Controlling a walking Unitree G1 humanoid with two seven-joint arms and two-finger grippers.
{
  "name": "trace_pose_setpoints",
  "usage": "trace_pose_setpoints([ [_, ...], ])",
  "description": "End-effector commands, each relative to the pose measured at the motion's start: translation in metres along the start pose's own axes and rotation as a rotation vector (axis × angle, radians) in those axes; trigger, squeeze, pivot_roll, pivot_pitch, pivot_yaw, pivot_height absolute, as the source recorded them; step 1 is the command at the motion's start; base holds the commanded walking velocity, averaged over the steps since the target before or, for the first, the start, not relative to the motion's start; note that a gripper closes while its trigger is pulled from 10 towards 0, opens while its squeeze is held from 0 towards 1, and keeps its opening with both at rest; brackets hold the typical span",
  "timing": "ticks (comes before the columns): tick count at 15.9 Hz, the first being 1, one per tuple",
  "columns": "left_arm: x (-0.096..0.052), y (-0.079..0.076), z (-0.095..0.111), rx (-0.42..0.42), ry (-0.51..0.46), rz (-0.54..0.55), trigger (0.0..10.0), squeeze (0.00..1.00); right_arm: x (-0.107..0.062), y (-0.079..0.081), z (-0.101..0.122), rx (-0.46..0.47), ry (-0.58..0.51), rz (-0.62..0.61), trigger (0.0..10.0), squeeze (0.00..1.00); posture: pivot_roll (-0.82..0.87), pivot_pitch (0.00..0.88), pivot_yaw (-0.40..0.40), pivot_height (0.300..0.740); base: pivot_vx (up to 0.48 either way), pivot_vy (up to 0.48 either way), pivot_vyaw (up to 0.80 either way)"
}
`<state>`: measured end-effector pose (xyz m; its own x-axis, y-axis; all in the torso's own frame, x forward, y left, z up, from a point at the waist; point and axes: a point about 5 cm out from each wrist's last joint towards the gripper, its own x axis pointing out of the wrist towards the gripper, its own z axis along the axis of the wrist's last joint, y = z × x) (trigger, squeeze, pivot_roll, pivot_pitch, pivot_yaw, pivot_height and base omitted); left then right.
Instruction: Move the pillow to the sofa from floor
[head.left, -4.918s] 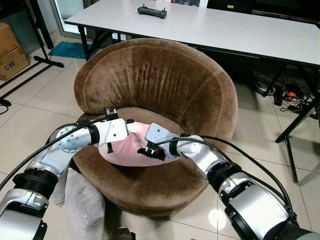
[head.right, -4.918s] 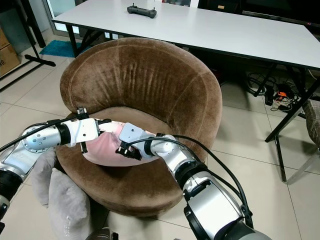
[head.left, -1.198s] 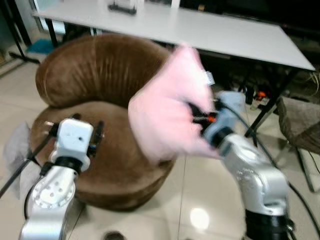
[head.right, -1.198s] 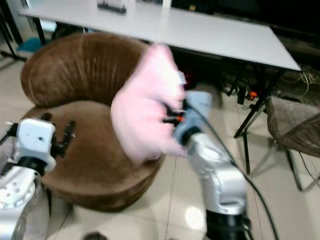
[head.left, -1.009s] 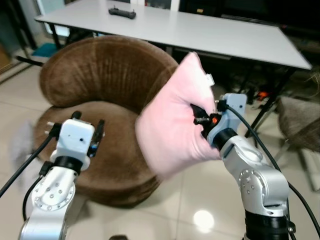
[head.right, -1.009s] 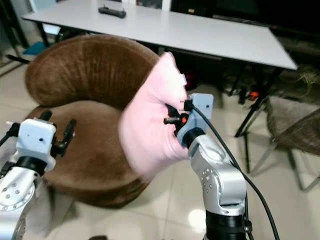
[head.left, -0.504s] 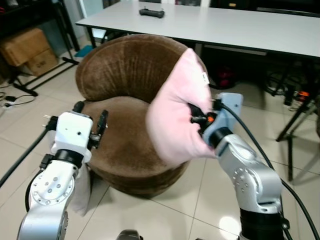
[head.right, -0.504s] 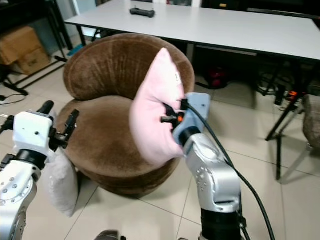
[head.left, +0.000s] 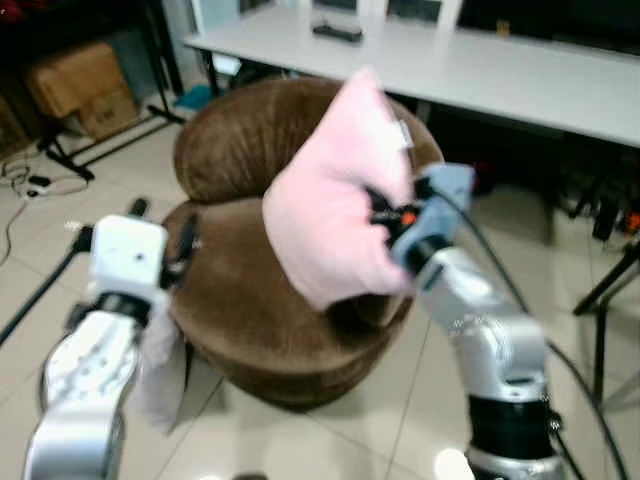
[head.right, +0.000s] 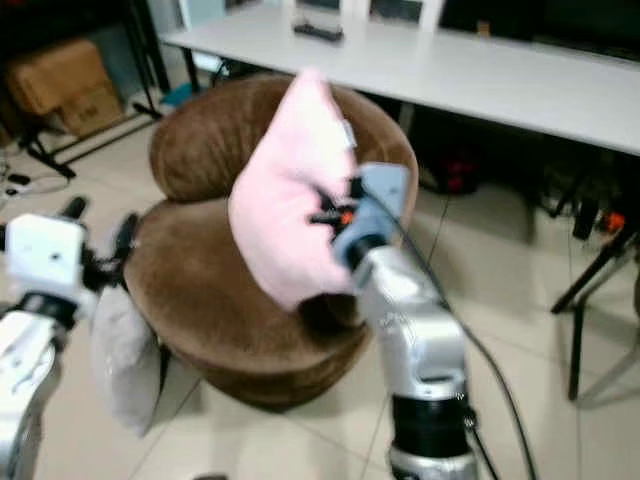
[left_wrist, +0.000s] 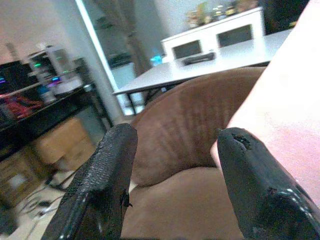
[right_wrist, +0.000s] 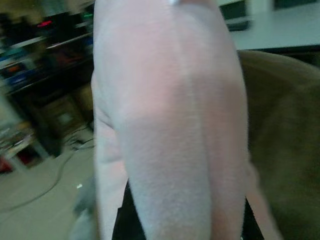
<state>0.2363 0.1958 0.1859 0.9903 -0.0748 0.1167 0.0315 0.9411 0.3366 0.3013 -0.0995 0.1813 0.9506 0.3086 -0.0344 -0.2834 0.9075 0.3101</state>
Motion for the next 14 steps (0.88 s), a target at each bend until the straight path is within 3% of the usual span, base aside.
trace_pose_setpoints([
  [1,0.0004,0.0045,-0.0037,0.006,0.023,0.008,10.0,0.00,0.0016,0.0068,0.0084,-0.004,-0.048,0.024,10.0,0.00,0.14,0.000,0.011,0.740,0.337,0.000,0.00],
  [8,0.0006,0.0041,-0.0024,0.005,0.019,0.006,10.0,0.00,0.0041,0.0081,0.0077,-0.006,-0.034,0.042,10.0,0.00,0.15,0.000,-0.001,0.740,0.341,0.000,0.00],
  [12,-0.0001,0.0032,-0.0022,0.011,0.019,0.007,10.0,0.00,0.0053,0.0072,0.0092,-0.008,-0.036,0.039,10.0,0.00,0.15,0.000,-0.007,0.740,0.345,0.000,0.73],
  [14,-0.0011,0.0009,-0.0032,0.015,0.021,-0.002,10.0,0.00,0.0058,0.0075,0.0093,0.002,-0.035,0.041,10.0,0.00,0.15,0.000,-0.008,0.740,0.347,0.000,0.00],
])
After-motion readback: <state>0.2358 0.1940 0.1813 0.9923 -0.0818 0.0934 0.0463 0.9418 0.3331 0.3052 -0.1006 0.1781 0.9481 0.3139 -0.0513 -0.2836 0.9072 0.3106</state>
